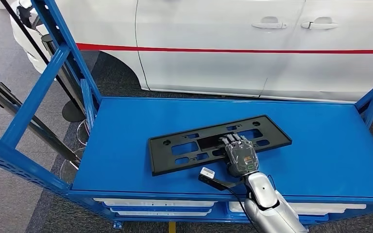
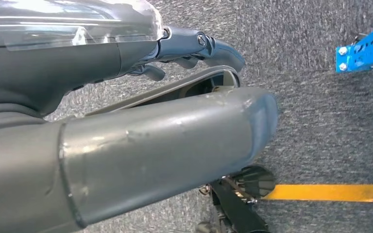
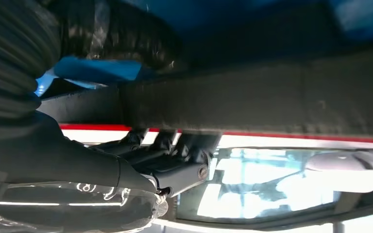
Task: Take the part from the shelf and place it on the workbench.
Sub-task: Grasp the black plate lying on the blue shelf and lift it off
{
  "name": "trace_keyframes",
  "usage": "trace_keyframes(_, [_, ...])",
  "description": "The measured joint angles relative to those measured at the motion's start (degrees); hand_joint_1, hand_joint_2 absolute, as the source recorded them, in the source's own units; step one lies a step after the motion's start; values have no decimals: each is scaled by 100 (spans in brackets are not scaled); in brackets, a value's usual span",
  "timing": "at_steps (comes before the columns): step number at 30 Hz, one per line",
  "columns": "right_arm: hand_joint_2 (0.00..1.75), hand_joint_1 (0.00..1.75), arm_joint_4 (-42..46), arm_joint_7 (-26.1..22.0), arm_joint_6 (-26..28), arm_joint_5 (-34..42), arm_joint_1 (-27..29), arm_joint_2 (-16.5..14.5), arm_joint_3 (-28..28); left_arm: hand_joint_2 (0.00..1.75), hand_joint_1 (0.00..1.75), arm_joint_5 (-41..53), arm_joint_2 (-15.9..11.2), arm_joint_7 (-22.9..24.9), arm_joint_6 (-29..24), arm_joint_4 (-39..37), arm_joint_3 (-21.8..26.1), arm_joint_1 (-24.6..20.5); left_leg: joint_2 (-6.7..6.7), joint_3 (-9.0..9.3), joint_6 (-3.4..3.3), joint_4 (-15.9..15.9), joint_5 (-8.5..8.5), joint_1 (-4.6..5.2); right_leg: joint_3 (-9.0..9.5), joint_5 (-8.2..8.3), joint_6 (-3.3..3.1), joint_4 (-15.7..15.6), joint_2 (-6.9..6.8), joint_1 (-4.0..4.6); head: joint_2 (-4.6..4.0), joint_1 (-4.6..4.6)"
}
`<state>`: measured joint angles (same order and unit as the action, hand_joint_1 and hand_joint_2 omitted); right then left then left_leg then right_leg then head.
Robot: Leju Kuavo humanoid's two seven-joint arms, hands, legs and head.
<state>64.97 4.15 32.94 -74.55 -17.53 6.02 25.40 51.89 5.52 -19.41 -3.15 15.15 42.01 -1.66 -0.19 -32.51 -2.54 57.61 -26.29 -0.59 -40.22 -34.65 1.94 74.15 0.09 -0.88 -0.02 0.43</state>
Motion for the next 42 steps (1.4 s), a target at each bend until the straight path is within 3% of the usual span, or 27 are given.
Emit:
trace_keyframes(1, [175,169,-15,-18,-5,16,2,3,0,0,0,-1,-9,2,1,0,-2,3,-3,8,1,3,-6,0,-6,86,3,-10,-2,-5,0,1])
trace_keyframes(2, [175,169,-26,-28,-11,26,-1,7,0,0,0,-1,-16,4,2,0,-4,8,-8,21,6,8,-16,-1,103,273,-1,-254,-5,-10,0,1])
trace_keyframes(3, [175,169,-34,-31,-14,33,-6,9,-1,0,0,-1,-21,5,3,0,-6,12,-13,34,17,17,-29,-2,288,500,-13,-649,-7,-15,0,2])
trace_keyframes(5, [175,169,-45,-34,-14,40,-22,12,-4,0,0,-2,-26,4,4,0,-10,14,-24,35,59,48,-62,18,602,758,-52,-1330,-5,1,0,0])
trace_keyframes(6, [175,169,-47,-38,-14,43,-30,12,-6,0,0,-3,-31,4,5,0,-10,12,-27,28,87,57,-71,25,665,785,-74,-1483,-2,13,0,0])
trace_keyframes(10, [175,167,-60,-48,-43,68,-54,10,-7,0,0,-7,-65,-15,1,-1,-11,9,-24,5,215,121,-144,12,695,796,-204,-1577,-1,16,0,-2])
trace_keyframes(12, [175,166,-61,-55,-92,93,-67,8,-7,0,0,-5,-80,-39,-7,-3,-13,5,-18,-188,258,567,-421,-4,726,808,-270,-1612,-24,1,1,-3])
trace_keyframes(14, [175,166,-61,-57,-148,120,-71,8,-7,0,0,-4,-86,-51,-20,-10,-13,7,-15,-545,286,1322,-760,-12,730,801,-301,-1610,-40,10,1,-3])
trace_keyframes(15, [175,166,-61,-59,-172,133,-71,8,-7,0,0,-4,-91,-51,-29,-15,-13,13,-15,-678,295,1592,-829,-15,732,798,-305,-1606,-42,14,0,-3])
trace_keyframes(16, [175,166,-61,-59,-193,147,-72,8,-7,0,0,-5,-95,-52,-39,-20,-13,19,-15,-722,299,1664,-788,-17,735,794,-305,-1601,-39,15,0,-3])
trace_keyframes(17, [175,166,-61,-60,-208,161,-73,8,-7,0,0,-5,-101,-52,-46,-23,-13,23,-14,-652,296,1502,-640,-20,741,788,-299,-1594,-34,14,0,-4])
trace_keyframes(19, [175,166,-61,-61,-220,175,-78,8,-7,0,0,-4,-115,-56,-55,-25,-13,22,-13,-298,273,751,-261,-22,755,765,-267,-1570,-22,18,0,-3])
trace_keyframes(21, [175,166,-61,-59,-224,180,-83,9,-7,0,0,-3,-126,-61,-58,-28,-13,13,-16,-39,232,200,-91,-8,748,744,-211,-1540,-8,38,1,-1])
trace_keyframes(24, [175,166,-60,-56,-219,184,-83,10,-7,0,0,-3,-128,-65,-61,-31,-13,7,-15,-1,148,84,-65,5,739,753,-118,-1548,7,44,1,-2])
trace_keyframes(26, [175,166,-59,-55,-217,187,-79,16,-8,0,0,-3,-128,-66,-62,-31,-13,7,-1,13,67,27,-19,-12,667,617,-61,-1380,10,29,0,-1])
trace_keyframes(29, [175,166,-64,-54,-218,193,-59,24,-9,0,0,-3,-128,-66,-62,-32,-12,6,11,-1,10,1,5,-14,195,90,-5,-382,6,8,0,-1])
trace_keyframes(30, [175,166,-66,-54,-218,193,-50,25,-9,0,0,-3,-128,-65,-63,-32,-11,8,11,-4,9,3,4,-10,45,-3,5,-77,6,5,0,0])
trace_keyframes(31, [175,166,-67,-54,-217,193,-43,25,-9,0,0,-4,-129,-65,-63,-33,-11,9,9,0,9,5,2,-7,-20,15,9,46,5,4,0,-1])
trace_keyframes(32, [175,166,-67,-54,-217,193,-42,25,-9,0,0,-4,-130,-65,-63,-34,-11,10,6,12,12,7,-4,-7,36,152,3,-78,5,4,0,0])
trace_keyframes(35, [175,168,-67,-58,-217,192,-56,25,-9,0,0,-5,-127,-66,-63,-45,-13,3,-5,43,52,28,-39,4,564,693,-66,-1195,1,23,0,1])
trace_keyframes(37, [175,171,-66,-64,-215,192,-68,25,-8,0,0,-3,-124,-66,-63,-54,-13,-2,-9,32,103,41,-53,16,715,773,-116,-1550,1,56,1,-1])
trace_keyframes(40, [175,175,-50,-97,-258,232,-78,23,-8,0,0,16,-127,-68,-68,-59,-13,-2,-13,42,194,50,-80,15,736,797,-194,-1602,-4,51,0,-1])
trace_keyframes(42, [175,175,-19,-197,-304,383,-79,14,-7,0,0,35,-130,-75,-72,-63,-13,-3,-13,-89,254,375,-309,3,768,822,-267,-1654,-26,19,0,-3])
